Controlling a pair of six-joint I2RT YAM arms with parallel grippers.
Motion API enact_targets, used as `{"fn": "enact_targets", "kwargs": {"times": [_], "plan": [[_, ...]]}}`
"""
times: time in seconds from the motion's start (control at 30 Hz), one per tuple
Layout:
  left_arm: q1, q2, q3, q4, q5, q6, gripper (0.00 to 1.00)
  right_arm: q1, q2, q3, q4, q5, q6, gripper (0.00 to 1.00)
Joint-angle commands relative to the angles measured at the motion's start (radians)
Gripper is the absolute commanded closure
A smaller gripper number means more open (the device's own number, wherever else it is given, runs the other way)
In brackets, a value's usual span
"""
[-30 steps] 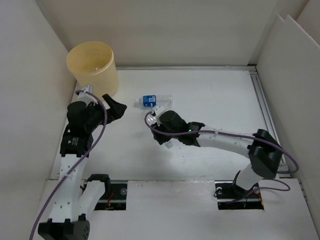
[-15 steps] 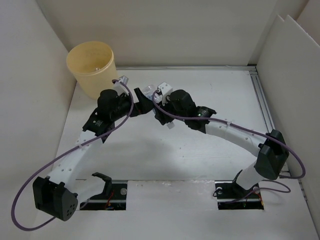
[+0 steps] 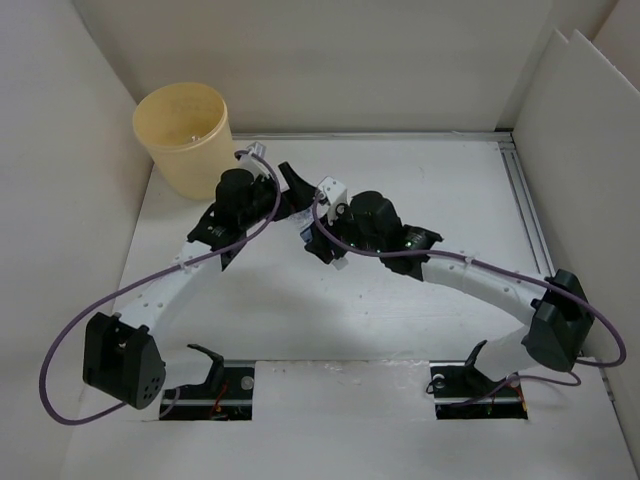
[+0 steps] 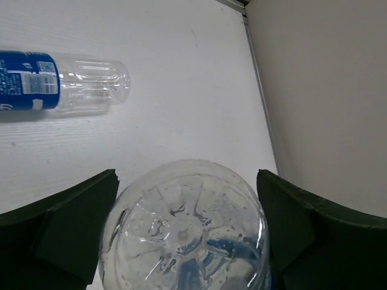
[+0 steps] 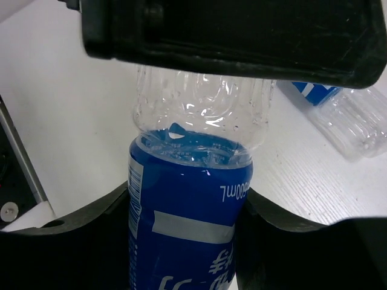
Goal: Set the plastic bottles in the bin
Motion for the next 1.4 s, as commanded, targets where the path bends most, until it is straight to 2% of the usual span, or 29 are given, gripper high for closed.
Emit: {"fn": "enact_targets", "kwargs": {"times": [0.0,0.03,0.07,0.1,0.13,0.17,0.27,0.3,0.37,0.4,0.47,0.57,0.67,0.83,0.9,0.93,0.97,1.0,1.03,1.13,1.17,1.2,1.23,1.27,1.37], "plan": [[-0.008,-0.006,0.016,0.116,-0.007,-0.038,0.12,0.008,-0.034,-0.006,0.147,-0.072,-0.002,1.0],[-0.008,-0.006,0.016,0.116,-0.007,-0.038,0.57,0.008,-0.043,-0.006,0.147,-0.072,-0.011,0.88],[-0.008,-0.006,0.03,0.105,-0.019,-0.038,0.76,0.008,-0.043,-0.006,0.147,-0.072,-0.011,0.62],[-0.008,0.006,0.047,0.073,-0.044,-0.025,0.9,0.008,-0.054,-0.015,0.138,-0.05,-0.011,0.34],[-0.008,0.006,0.068,0.049,-0.059,-0.014,0.98,0.008,-0.054,-0.015,0.127,-0.04,-0.011,0.08],[-0.008,0.022,0.13,0.018,-0.081,0.015,1.0,-0.006,-0.063,-0.015,0.115,-0.029,-0.011,0.0],[0.053,0.066,0.258,-0.129,-0.156,0.057,1.0,-0.048,-0.086,-0.052,0.06,-0.004,-0.024,0.0],[0.103,0.107,0.374,-0.171,-0.174,0.089,1.0,-0.058,-0.105,-0.064,0.06,-0.004,-0.039,0.0],[0.16,0.159,0.509,-0.298,-0.24,0.118,1.0,-0.091,-0.126,-0.109,0.049,-0.004,-0.05,0.0],[0.191,0.189,0.653,-0.338,-0.259,0.13,1.0,-0.101,-0.149,-0.122,0.038,-0.004,-0.06,0.0],[0.295,0.276,0.784,-0.418,-0.271,0.155,1.0,-0.121,-0.172,-0.164,0.029,-0.018,-0.076,0.0],[0.432,0.379,1.01,-0.462,-0.265,0.144,1.0,-0.159,-0.214,-0.216,0.02,-0.029,-0.102,0.0],[0.505,0.448,1.129,-0.446,-0.372,0.123,1.0,-0.19,-0.223,-0.241,0.02,-0.059,-0.111,0.0],[0.52,0.594,1.28,-0.398,-0.573,0.14,1.0,-0.2,-0.223,-0.25,0.02,-0.087,-0.146,0.0],[0.565,0.678,1.363,-0.407,-0.535,0.124,0.95,-0.209,-0.223,-0.25,0.02,-0.087,-0.169,0.0],[0.576,0.716,1.375,-0.407,-0.53,0.115,0.76,-0.221,-0.223,-0.25,0.02,-0.096,-0.169,0.0],[0.576,0.717,1.375,-0.407,-0.53,0.115,0.76,-0.221,-0.223,-0.25,0.02,-0.096,-0.169,0.0],[0.576,0.729,1.36,-0.378,-0.555,0.115,0.69,-0.236,-0.214,-0.25,0.011,-0.096,-0.169,0.0],[0.576,0.738,1.299,-0.354,-0.612,0.126,0.67,-0.261,-0.205,-0.25,0.011,-0.096,-0.169,0.0],[0.589,0.752,1.271,-0.294,-0.666,0.144,0.56,-0.301,-0.172,-0.238,0.011,-0.125,-0.189,0.0],[0.589,0.761,1.286,-0.294,-0.679,0.164,0.62,-0.301,-0.159,-0.216,0.011,-0.125,-0.2,0.0],[0.598,0.77,1.301,-0.282,-0.679,0.175,0.53,-0.313,-0.127,-0.216,0.011,-0.125,-0.212,0.0],[0.598,0.781,1.329,-0.281,-0.679,0.188,0.34,-0.313,-0.11,-0.199,0.011,-0.135,-0.222,0.0],[0.598,0.781,1.344,-0.281,-0.647,0.198,0.0,-0.322,-0.091,-0.17,0.011,-0.135,-0.232,0.0],[0.598,0.755,1.354,-0.271,-0.534,0.235,0.0,-0.344,-0.028,-0.103,0.011,-0.15,-0.294,0.0]]}}
